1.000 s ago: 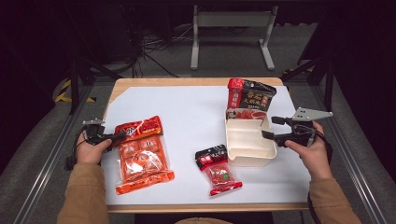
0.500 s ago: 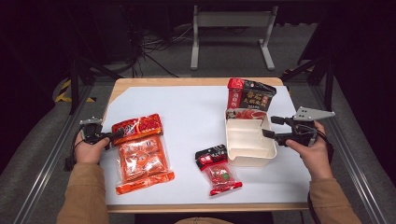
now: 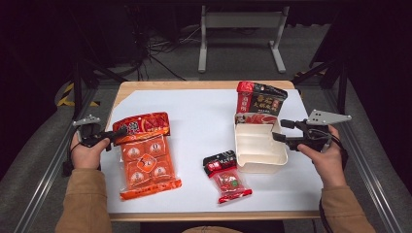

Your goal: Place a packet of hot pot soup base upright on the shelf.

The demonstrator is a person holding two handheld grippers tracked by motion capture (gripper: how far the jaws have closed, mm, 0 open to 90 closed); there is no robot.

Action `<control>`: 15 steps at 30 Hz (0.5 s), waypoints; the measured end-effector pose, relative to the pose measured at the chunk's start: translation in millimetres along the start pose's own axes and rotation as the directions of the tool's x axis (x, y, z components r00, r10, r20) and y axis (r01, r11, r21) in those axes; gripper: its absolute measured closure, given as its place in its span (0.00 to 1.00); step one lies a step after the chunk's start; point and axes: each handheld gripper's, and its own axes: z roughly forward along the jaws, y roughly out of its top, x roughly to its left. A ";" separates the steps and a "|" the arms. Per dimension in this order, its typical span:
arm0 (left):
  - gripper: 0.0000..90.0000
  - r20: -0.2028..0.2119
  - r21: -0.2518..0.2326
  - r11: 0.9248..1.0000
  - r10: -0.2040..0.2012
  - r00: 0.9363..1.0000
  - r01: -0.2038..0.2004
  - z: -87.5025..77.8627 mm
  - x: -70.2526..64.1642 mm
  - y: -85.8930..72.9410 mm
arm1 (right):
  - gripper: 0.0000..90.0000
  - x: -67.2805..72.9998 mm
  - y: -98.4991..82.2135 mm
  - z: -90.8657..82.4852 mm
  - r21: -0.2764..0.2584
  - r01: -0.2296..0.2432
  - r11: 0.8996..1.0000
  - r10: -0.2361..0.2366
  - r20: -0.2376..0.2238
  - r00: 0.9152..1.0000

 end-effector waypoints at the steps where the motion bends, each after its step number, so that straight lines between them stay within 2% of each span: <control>1: 1.00 0.000 -0.004 1.000 0.006 1.000 -0.006 -2.2 -2.2 1.8 | 0.42 0.7 0.7 -0.3 0.000 0.003 1.000 -0.003 0.002 1.000; 6: 1.00 0.018 -0.037 0.999 0.025 1.000 -0.025 -10.6 -13.0 9.6 | 0.42 2.3 2.1 -0.3 -0.003 0.007 1.000 -0.007 0.000 1.000; 10: 1.00 0.066 -0.085 0.996 0.028 0.997 -0.023 -15.9 -22.2 15.6 | 0.42 4.3 4.1 -0.3 -0.007 0.013 1.000 -0.013 -0.005 1.000; 13: 1.00 0.052 -0.102 0.993 0.069 0.996 -0.064 -19.1 -33.3 21.2 | 0.43 5.7 6.5 0.1 -0.017 0.014 1.000 -0.014 -0.011 1.000; 15: 1.00 0.056 -0.115 0.990 0.082 0.995 -0.075 -21.4 -39.8 24.0 | 0.43 7.2 8.6 0.6 -0.023 0.016 1.000 -0.016 -0.017 1.000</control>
